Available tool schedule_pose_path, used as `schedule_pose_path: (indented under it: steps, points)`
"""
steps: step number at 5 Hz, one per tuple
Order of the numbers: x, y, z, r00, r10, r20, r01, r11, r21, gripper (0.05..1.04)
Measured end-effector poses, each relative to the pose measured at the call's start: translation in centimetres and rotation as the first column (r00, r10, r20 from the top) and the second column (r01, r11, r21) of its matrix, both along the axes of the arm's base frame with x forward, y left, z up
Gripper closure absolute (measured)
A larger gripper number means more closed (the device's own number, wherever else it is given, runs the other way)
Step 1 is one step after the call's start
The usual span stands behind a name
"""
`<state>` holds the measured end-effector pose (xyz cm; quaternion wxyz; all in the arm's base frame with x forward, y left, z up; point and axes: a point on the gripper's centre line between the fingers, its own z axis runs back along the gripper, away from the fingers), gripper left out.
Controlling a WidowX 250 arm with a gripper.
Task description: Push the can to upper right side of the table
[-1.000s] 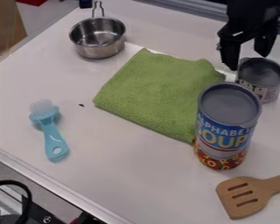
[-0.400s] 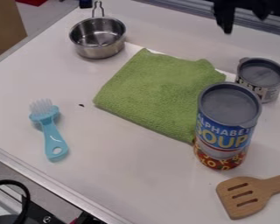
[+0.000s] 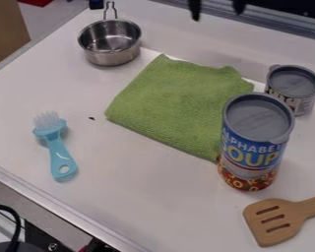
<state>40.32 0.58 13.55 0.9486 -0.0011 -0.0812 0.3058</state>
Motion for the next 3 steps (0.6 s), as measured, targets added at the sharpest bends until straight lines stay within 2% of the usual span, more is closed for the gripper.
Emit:
schedule_pose_path:
  steps: [1,2,3]
  points:
    - [-2.4,3.0,1.3,0.987,-0.162,0.005,0.162,0.985,-0.065,0.086]
    - [-5.1,6.6,1.7,0.965,-0.263,-0.019,0.262,0.964,-0.05,0.086]
    - [-8.3,8.9,1.5,0.947,-0.311,0.078,0.315,0.948,-0.042,0.086]
